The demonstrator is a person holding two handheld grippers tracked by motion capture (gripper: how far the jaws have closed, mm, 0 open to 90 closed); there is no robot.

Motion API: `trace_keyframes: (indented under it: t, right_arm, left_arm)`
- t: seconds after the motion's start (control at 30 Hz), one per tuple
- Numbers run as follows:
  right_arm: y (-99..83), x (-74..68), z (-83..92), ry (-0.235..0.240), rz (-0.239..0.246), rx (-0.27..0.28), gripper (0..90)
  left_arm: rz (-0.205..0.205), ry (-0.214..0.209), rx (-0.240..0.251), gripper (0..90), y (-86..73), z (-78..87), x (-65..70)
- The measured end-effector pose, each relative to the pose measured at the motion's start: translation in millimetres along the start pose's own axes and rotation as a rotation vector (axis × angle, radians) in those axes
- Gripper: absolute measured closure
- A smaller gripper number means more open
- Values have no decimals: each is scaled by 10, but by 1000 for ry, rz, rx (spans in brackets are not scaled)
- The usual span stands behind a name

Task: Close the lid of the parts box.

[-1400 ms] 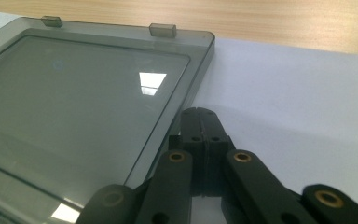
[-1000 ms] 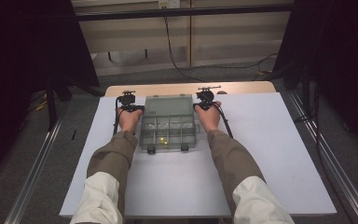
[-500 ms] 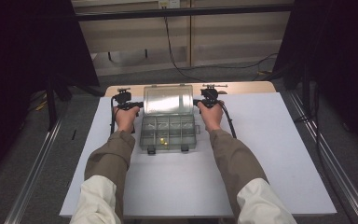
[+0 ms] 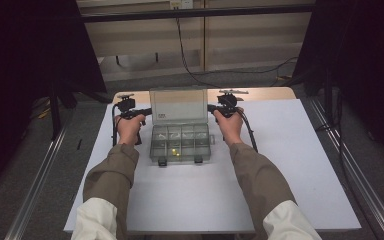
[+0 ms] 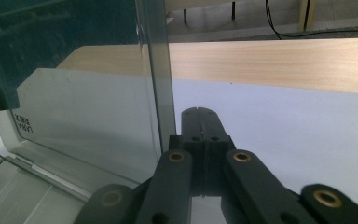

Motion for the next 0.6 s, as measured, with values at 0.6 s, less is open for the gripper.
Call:
trace_keyframes:
  t: [0.6]
  right_arm:
    - [-60,-98,190,5,70,16,900]
  left_arm:
    - [-42,-10,4,900,-58,175,70]
Point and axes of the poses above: each handheld gripper's, and its own axes: z roughly backward along the jaws, y roughly out of its top, x roughly to its right, the point moved 2 cm from there along -z, roughly forward along the jaws, and after that the axes turned 5 degrees about -x, right-handed, at the moved point
